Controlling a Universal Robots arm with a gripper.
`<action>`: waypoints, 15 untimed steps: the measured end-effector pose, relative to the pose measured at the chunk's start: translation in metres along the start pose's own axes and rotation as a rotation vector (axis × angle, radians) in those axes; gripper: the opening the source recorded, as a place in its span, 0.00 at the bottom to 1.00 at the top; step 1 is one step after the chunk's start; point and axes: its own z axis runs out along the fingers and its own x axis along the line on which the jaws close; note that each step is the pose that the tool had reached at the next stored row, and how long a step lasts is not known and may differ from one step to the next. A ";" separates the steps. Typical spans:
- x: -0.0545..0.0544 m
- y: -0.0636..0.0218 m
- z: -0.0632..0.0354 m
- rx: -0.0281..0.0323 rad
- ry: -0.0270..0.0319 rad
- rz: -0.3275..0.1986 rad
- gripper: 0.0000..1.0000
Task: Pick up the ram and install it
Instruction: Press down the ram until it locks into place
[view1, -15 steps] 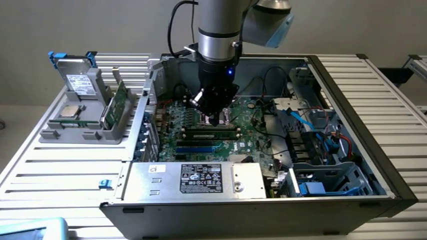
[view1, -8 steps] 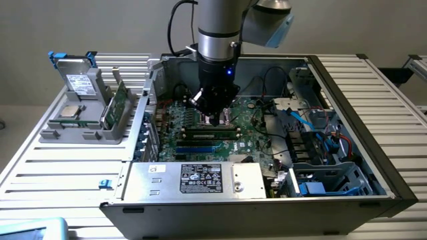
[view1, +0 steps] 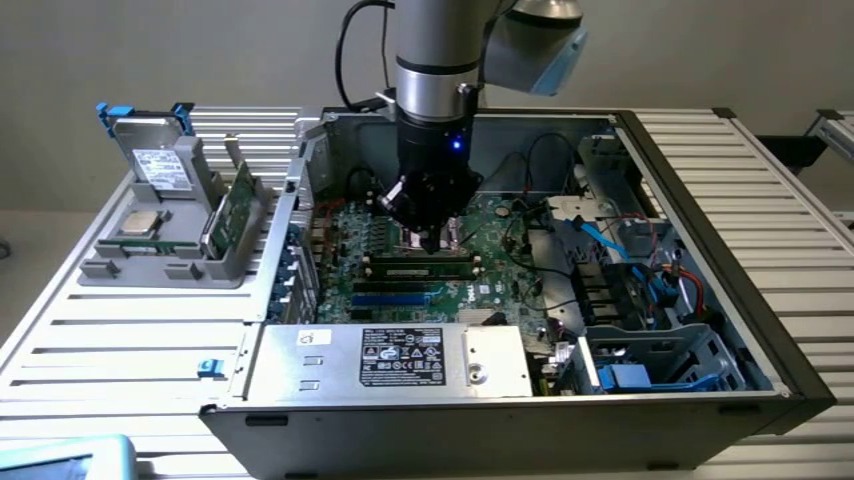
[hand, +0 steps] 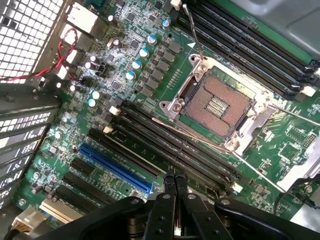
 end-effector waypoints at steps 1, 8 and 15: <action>0.000 0.0000 0.0000 0.0002 -0.0004 0.011 0.11; 0.000 0.0000 -0.0001 -0.0030 0.0054 0.100 0.11; 0.000 0.0000 0.0000 -0.0080 0.0142 0.196 0.11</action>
